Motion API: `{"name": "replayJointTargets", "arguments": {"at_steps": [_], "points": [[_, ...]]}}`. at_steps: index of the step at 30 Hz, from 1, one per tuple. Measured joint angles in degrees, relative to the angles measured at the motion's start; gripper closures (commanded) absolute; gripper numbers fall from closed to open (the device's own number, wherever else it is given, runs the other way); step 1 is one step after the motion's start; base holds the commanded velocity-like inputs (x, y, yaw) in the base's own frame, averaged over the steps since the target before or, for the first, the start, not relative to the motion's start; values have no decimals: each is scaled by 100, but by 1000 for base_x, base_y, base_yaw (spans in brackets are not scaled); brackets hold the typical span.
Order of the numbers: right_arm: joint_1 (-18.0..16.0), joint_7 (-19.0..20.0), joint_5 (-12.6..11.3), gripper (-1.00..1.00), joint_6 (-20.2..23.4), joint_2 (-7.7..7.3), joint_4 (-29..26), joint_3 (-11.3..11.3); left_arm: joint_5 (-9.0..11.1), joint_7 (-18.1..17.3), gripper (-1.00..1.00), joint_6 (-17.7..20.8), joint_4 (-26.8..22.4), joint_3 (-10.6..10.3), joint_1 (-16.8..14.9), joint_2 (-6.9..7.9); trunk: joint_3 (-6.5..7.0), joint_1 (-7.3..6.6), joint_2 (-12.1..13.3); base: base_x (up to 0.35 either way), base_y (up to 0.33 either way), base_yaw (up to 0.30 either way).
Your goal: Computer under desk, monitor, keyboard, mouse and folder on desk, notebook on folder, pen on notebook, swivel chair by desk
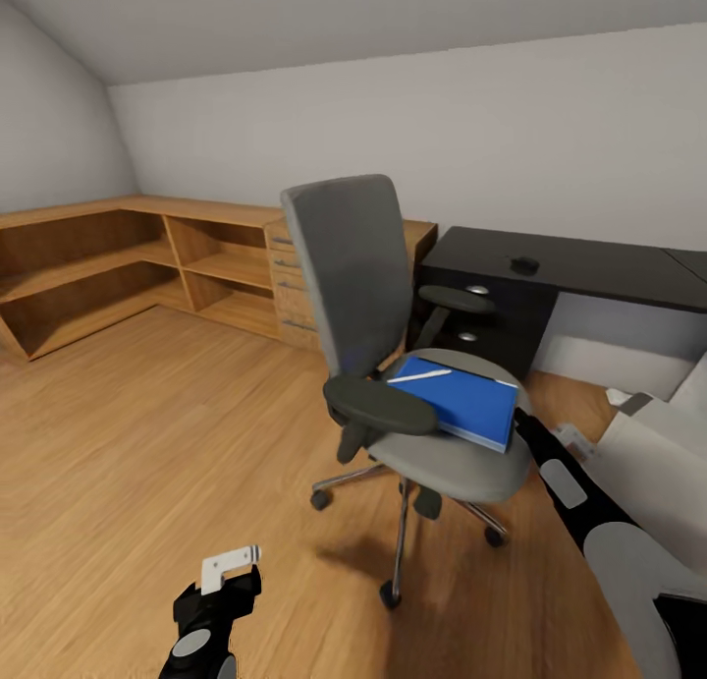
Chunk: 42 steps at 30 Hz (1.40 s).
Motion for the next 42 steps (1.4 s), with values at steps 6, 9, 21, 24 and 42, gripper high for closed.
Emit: {"name": "replayJointTargets", "arguments": {"at_steps": [6,9,21,24,42], "points": [[-1,2,6,-100,-9,-60,3,6,0,0,-100,-1,148,0,0,0,0,0,0,0,0,278],[-1,-4,3,-100,-27,-86,7,1,-5,0,-100,-4,283,1,0,0,0,0,0,0,0,277],[3,80,-6,-100,1,140,-78,46,-8,-4,-100,-5,321,10,-2,4,-7,0,0,-6,-6,123],[2,92,-6,-100,-1,155,-34,42,-7,-8,-100,-6,316,10,-2,5,-7,3,0,-225,-166,0],[7,90,-22,-100,-5,376,134,60,-7,-8,-100,-6,315,8,-3,0,-8,2,1,-226,-166,0]]}}
